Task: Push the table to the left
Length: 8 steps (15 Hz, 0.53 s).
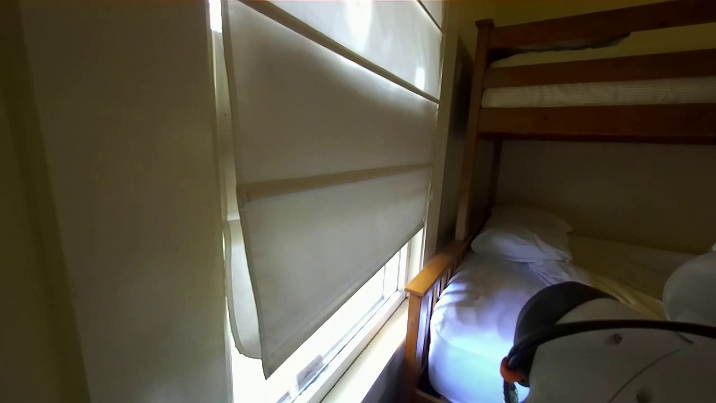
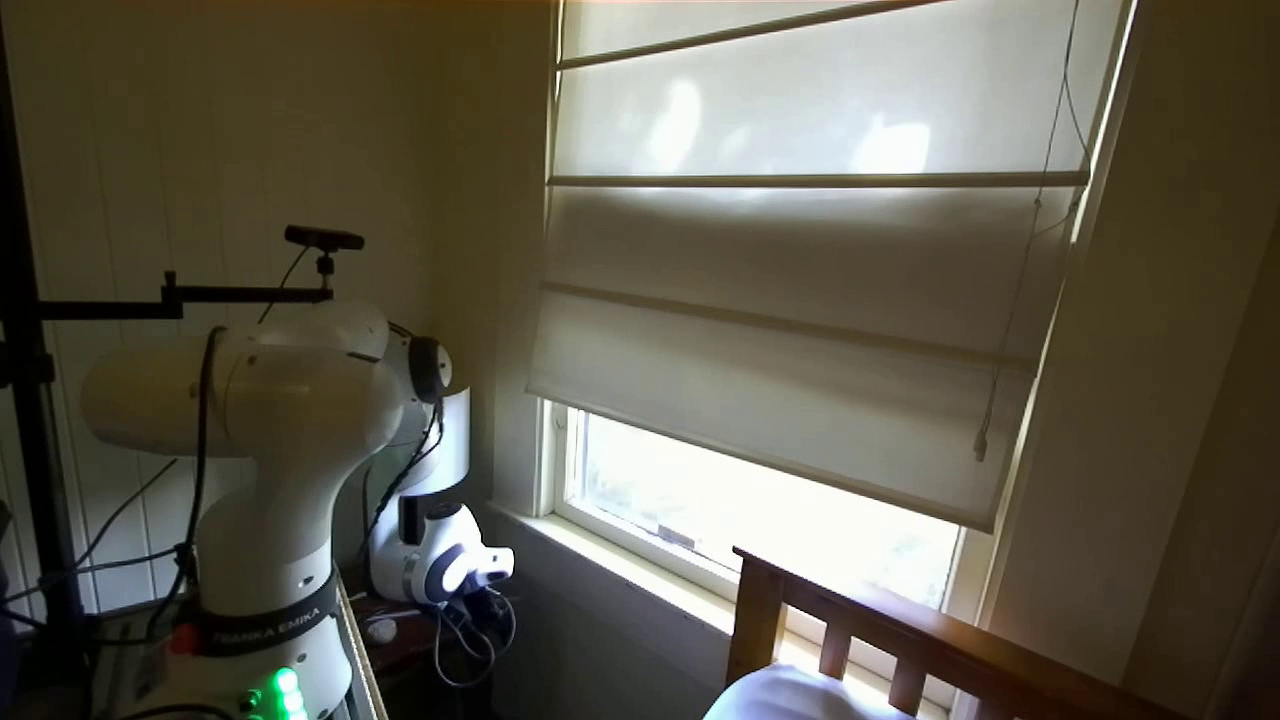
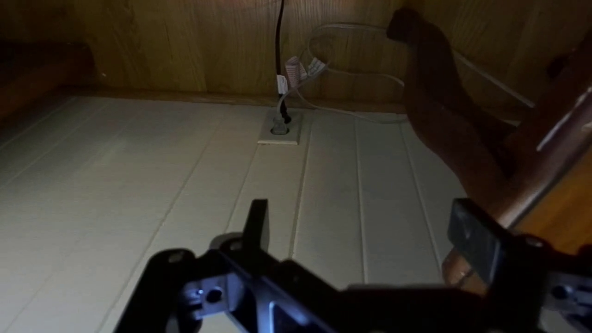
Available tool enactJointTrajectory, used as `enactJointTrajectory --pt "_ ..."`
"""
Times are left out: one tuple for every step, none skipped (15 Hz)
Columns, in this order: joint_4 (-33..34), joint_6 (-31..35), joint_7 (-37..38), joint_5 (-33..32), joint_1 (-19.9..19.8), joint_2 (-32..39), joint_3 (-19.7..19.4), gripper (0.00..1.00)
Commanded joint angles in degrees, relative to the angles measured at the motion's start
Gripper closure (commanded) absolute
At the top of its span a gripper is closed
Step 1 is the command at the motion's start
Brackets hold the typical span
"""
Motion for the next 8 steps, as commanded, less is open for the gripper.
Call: enactJointTrajectory --pt "1.5 1.4 -2.3 -1.4 -4.6 0.0 3.4 0.0" --pt "1.8 1.1 -2.6 -1.3 -5.1 0.1 3.9 0.0" --pt "2.0 0.9 -2.8 -1.3 -5.7 0.1 4.4 0.0" --pt "2.3 0.9 -3.0 -1.4 -6.3 0.0 4.9 0.0" --pt "2.3 0.9 -3.0 -1.0 -6.2 0.1 5.0 0.0" --pt "2.5 0.9 -3.0 -0.9 -6.4 0.1 5.2 0.0" --pt "2.5 0.8 -2.9 -0.6 -6.2 0.1 5.1 0.0" --pt "2.5 0.8 -2.8 -0.5 -6.2 0.1 5.1 0.0"
